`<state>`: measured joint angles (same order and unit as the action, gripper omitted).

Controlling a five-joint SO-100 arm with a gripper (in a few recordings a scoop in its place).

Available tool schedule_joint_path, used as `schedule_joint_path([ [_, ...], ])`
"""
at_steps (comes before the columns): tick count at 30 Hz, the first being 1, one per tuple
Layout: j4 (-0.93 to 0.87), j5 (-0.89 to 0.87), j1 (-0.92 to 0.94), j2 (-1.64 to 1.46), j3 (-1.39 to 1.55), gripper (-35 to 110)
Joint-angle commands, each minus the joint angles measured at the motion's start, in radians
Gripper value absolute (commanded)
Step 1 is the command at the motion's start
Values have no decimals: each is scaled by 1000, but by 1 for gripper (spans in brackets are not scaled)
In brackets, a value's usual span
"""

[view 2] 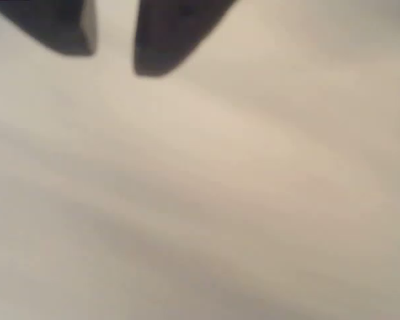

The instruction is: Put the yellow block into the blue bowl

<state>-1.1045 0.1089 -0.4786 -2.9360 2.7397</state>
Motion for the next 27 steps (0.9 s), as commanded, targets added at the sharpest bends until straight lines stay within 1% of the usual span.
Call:
schedule_joint_path([
  [1,15,0,-57,147,-296,1],
  [6,17,5,-161,436,-541,1],
  [9,9,80,-253,627,-709,1],
  [11,-25,184,-301,735,-821,1],
  [15,-164,426,-345,923,-1051,1],
  [20,-333,739,-348,1137,-1336,1],
  [27,-497,1172,-347,1411,-1684,1],
])
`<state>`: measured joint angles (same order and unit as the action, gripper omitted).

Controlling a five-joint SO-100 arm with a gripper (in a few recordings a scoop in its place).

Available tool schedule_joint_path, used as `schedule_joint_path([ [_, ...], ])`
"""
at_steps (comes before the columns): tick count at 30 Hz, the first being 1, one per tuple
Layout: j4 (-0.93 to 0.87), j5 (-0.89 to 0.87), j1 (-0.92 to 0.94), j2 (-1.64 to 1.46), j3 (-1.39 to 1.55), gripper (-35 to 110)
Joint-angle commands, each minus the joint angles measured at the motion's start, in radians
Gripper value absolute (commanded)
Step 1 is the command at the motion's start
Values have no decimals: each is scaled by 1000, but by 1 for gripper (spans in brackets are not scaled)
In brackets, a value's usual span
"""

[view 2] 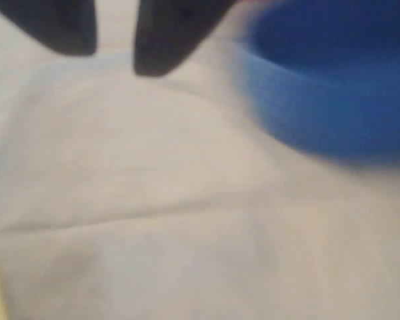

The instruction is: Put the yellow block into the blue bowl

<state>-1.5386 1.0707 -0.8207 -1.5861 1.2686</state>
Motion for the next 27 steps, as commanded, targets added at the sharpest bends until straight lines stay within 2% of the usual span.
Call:
schedule_joint_path([
  [1,-87,261,-6,92,-247,1],
  [4,-161,330,-6,172,-342,6],
  [12,-222,325,-9,319,-472,30],
  [27,-209,236,-114,454,-479,28],
])
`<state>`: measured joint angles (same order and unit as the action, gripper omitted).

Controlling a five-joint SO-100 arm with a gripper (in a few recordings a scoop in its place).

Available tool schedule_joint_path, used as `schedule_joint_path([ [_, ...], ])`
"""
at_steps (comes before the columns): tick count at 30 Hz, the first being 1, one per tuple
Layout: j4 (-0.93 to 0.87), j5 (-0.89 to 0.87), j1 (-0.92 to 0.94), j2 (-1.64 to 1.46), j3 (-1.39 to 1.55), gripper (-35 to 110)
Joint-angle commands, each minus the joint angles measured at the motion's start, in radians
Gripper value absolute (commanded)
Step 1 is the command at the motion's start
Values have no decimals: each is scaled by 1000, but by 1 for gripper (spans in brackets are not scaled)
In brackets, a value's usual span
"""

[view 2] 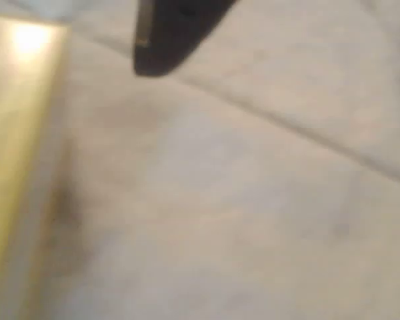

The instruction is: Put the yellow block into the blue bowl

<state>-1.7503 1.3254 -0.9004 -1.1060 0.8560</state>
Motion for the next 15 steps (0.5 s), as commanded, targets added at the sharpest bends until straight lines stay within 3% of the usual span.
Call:
schedule_joint_path([
  [1,3,-18,-40,-25,-61,28],
  [15,75,-23,-15,91,-69,28],
])
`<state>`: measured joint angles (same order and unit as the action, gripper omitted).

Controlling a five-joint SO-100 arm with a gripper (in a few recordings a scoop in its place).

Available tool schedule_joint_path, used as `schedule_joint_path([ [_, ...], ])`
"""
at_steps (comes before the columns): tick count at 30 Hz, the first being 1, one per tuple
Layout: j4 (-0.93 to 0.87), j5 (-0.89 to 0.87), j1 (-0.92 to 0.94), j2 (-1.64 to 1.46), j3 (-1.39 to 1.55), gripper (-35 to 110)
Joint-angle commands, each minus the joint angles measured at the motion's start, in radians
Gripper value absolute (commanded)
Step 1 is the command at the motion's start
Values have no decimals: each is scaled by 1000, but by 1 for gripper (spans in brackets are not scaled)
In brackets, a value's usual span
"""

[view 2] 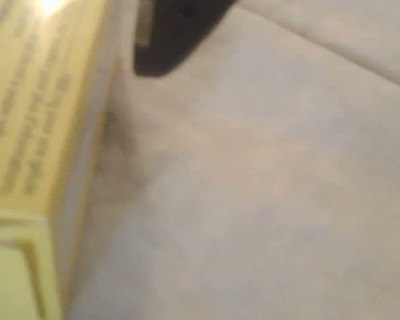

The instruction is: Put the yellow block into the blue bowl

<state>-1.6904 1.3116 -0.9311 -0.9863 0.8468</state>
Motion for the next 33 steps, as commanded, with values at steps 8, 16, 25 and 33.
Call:
schedule_joint_path([
  [8,34,-9,17,20,-60,28],
  [16,34,-9,17,37,-61,28],
  [25,35,-9,17,78,-61,28],
  [33,35,-9,15,80,-61,17],
])
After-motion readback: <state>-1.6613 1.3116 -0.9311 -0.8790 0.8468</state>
